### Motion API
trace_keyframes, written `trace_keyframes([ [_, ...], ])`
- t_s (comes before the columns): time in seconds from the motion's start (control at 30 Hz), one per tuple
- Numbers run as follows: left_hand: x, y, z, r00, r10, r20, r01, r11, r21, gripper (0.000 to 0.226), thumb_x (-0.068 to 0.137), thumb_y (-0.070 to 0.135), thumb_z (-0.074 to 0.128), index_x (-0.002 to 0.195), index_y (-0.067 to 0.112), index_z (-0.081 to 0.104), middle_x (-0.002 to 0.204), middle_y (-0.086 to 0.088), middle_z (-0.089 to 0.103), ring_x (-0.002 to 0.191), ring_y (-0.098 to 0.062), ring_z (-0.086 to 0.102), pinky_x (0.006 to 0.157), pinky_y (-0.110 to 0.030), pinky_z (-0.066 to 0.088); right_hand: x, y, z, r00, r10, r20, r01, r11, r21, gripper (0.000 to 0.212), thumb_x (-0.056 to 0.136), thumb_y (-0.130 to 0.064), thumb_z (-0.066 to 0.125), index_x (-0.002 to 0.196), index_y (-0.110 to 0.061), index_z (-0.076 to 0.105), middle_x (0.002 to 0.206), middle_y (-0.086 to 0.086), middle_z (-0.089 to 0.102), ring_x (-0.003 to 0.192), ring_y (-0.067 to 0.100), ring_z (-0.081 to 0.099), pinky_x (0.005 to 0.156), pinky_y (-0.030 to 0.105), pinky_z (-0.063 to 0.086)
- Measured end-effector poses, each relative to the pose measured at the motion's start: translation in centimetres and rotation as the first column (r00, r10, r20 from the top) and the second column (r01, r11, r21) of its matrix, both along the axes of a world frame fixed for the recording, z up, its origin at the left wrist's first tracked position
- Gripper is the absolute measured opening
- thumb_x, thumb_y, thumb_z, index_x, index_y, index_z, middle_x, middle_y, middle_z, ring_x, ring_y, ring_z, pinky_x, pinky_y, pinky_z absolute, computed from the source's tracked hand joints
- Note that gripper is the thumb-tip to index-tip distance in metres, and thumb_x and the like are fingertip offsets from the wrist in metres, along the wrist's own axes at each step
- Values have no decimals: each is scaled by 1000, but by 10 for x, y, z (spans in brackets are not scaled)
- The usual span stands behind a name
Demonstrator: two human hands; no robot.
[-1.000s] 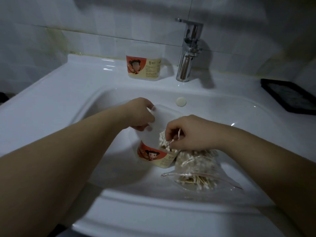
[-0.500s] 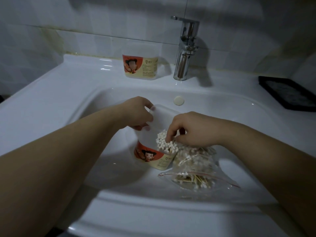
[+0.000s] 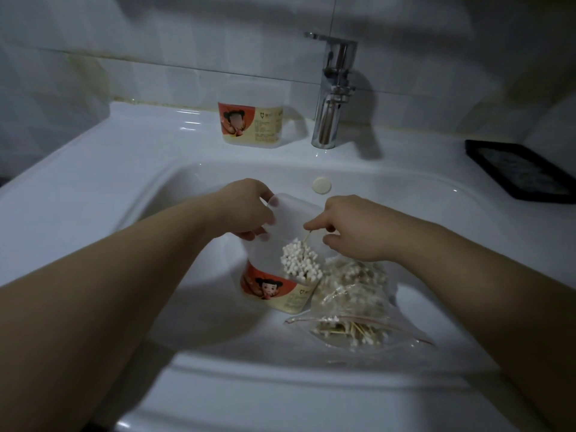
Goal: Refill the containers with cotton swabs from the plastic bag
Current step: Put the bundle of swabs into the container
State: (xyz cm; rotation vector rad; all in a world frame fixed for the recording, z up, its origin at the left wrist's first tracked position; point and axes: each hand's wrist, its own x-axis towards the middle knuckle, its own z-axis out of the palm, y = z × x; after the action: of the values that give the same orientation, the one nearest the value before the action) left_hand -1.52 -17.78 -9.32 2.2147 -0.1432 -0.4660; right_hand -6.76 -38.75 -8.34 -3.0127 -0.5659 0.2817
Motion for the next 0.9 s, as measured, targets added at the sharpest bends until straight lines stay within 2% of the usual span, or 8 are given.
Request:
trace_keyframes([
  [0.1, 0, 0, 0, 1000, -4, -2, 4, 1000, 1, 25, 96, 7, 63, 118, 18, 61, 106, -8, 74, 73, -17, 78, 60, -27, 60, -1, 2, 1, 1000, 14, 25, -13, 999, -38, 42, 100, -21, 56, 137, -41, 62, 125, -3, 58, 117, 22, 57, 86, 27, 38],
  [0.2, -1, -1, 2, 1000, -12, -1, 12, 1000, -5, 23, 97, 7, 62, 117, 18, 61, 107, -8, 73, 74, -18, 78, 62, -28, 61, -1, 5, 3, 997, 46, 58, -40, 995, -97, 36, 100, -22, 57, 132, -38, 66, 105, -7, 47, 112, 23, 58, 86, 33, 44],
  [0.27, -2, -2, 3, 1000, -18, 4, 18, 1000, -12, 22, 97, 7, 61, 116, 19, 61, 107, -7, 73, 74, -18, 77, 63, -29, 61, -2, 7, 5, 993, 67, 95, -56, 992, -114, 28, 101, -26, 55, 124, -35, 67, 100, -10, 41, 107, 24, 58, 88, 39, 49],
  [0.4, -5, -2, 4, 999, -38, 19, 38, 999, -17, 21, 97, 7, 60, 115, 19, 60, 106, -8, 73, 76, -19, 77, 66, -30, 61, -5, 11, 0, 982, 79, 170, -55, 989, -139, 15, 102, -29, 53, 114, -29, 62, 105, -5, 49, 99, 28, 59, 82, 43, 51],
  [0.53, -4, -2, 4, 998, -49, 27, 49, 999, -11, 23, 98, 6, 60, 118, 18, 59, 106, -8, 73, 77, -19, 77, 65, -29, 61, -2, 14, -6, 962, 88, 259, -39, 982, -187, 13, 101, -20, 55, 109, -28, 60, 110, -1, 54, 89, 30, 58, 65, 36, 40],
  [0.67, -1, -2, 2, 999, -48, 12, 48, 999, -13, 25, 97, 7, 62, 118, 20, 59, 104, -7, 73, 75, -18, 77, 64, -29, 61, -1, 17, -5, 941, 141, 309, -69, 971, -231, 13, 100, -14, 54, 105, -26, 57, 101, -2, 45, 71, 26, 43, 54, 34, 27],
  [0.8, 2, -1, 0, 999, -39, 8, 39, 999, -19, 27, 96, 9, 65, 119, 21, 60, 104, -7, 73, 74, -18, 78, 59, -28, 59, -4, 17, 5, 901, 195, 388, -144, 977, -156, 7, 99, -17, 58, 102, -23, 58, 103, 1, 49, 76, 24, 44, 57, 38, 41],
  [0.9, 3, -1, -1, 999, -38, 6, 38, 999, -22, 29, 96, 9, 64, 122, 20, 60, 104, -9, 73, 73, -19, 78, 57, -28, 58, -7, 15, 16, 910, 185, 371, -146, 980, -131, 1, 102, -27, 52, 102, -27, 54, 101, -1, 54, 87, 26, 53, 67, 42, 49],
])
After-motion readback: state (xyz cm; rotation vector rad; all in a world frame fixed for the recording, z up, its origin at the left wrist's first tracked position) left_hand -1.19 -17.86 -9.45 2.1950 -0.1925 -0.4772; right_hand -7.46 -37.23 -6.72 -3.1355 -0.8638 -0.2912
